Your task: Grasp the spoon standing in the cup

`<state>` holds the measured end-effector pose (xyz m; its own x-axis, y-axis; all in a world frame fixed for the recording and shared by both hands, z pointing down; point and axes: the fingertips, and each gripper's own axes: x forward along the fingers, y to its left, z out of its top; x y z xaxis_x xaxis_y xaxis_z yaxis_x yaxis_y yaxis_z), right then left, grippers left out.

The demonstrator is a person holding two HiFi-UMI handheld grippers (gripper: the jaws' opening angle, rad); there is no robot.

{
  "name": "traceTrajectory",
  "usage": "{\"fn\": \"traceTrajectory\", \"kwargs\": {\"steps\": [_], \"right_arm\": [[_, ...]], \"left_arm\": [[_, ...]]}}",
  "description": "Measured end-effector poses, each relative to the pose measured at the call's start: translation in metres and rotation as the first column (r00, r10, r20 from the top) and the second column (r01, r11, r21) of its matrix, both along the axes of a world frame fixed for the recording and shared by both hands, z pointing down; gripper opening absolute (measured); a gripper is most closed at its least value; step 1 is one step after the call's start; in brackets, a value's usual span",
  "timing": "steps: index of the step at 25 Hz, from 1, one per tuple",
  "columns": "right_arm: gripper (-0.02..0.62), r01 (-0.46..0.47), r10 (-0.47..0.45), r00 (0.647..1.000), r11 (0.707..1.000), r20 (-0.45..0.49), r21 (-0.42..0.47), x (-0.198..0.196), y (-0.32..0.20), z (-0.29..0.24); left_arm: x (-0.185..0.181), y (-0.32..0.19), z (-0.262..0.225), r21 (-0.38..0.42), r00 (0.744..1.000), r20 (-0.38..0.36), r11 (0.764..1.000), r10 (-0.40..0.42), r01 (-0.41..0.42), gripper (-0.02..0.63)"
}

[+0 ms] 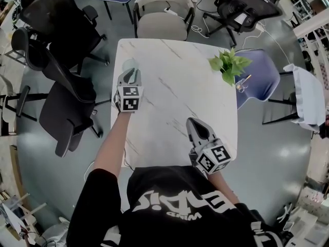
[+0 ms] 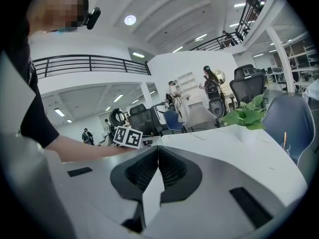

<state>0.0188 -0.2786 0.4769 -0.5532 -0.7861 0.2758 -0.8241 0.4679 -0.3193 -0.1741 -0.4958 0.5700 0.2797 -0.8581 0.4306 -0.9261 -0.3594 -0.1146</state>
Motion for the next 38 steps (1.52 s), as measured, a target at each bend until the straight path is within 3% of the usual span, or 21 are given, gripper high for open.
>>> {"fn": "traceTrajectory", "kwargs": {"steps": [17, 31, 38], "right_arm": [[0.012, -0.022, 0.022, 1.0, 1.0, 0.003, -0.001, 0.004, 0.015, 0.004], [0.012, 0.012, -0.013, 0.999, 1.0, 0.032, 0.01, 0.023, 0.03, 0.001], [0.012, 0.051, -0.052, 0.998, 0.998, 0.036, 0.027, 0.031, 0.037, -0.005]], "left_arm": [[-0.015, 0.008, -0.019, 0.093, 0.998, 0.043, 0.994, -0.054, 0.05, 0.019], [-0.005, 0.035, -0.093, 0.262, 0.996, 0.061, 0.964, -0.069, 0.051, 0.018], [0.004, 0.067, -0.117, 0.287, 0.996, 0.035, 0.956, -0.078, 0.065, 0.018]]}}
